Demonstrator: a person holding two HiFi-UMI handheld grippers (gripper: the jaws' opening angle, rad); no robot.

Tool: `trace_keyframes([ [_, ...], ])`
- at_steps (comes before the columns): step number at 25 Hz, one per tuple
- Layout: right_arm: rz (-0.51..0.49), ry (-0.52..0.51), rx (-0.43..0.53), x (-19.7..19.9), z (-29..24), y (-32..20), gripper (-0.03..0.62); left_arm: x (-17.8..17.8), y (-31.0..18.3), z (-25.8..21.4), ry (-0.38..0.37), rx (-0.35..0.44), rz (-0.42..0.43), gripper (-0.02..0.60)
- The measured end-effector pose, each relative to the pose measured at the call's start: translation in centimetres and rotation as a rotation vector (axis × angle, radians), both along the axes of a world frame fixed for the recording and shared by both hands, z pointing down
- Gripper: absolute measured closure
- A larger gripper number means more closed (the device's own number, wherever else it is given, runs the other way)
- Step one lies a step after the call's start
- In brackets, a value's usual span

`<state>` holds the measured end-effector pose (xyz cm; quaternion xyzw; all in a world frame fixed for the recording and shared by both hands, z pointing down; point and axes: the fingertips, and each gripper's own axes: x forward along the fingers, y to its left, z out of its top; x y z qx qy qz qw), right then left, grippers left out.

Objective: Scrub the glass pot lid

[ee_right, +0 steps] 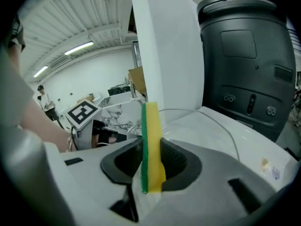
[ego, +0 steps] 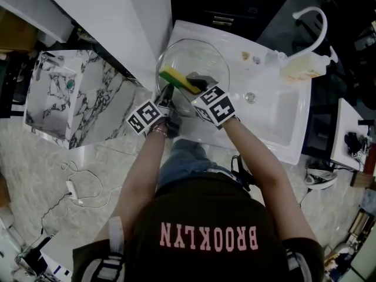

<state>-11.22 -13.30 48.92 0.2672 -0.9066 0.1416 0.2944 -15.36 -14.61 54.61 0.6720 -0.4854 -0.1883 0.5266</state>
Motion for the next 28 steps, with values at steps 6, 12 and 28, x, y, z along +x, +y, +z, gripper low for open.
trace_keyframes([
  [6, 0.009, 0.013, 0.012, -0.1, 1.0, -0.8, 0.496, 0.0, -0.1, 0.1, -0.01, -0.013, -0.004, 0.568],
  [12, 0.103, 0.042, -0.01, 1.8, 1.9, -3.0, 0.496, 0.0, 0.0, 0.2, -0.009, -0.016, -0.007, 0.568],
  [28, 0.258, -0.03, -0.103, 6.9, 3.3, -7.3, 0.497, 0.0, -0.1, 0.1, -0.01, -0.015, -0.012, 0.568],
])
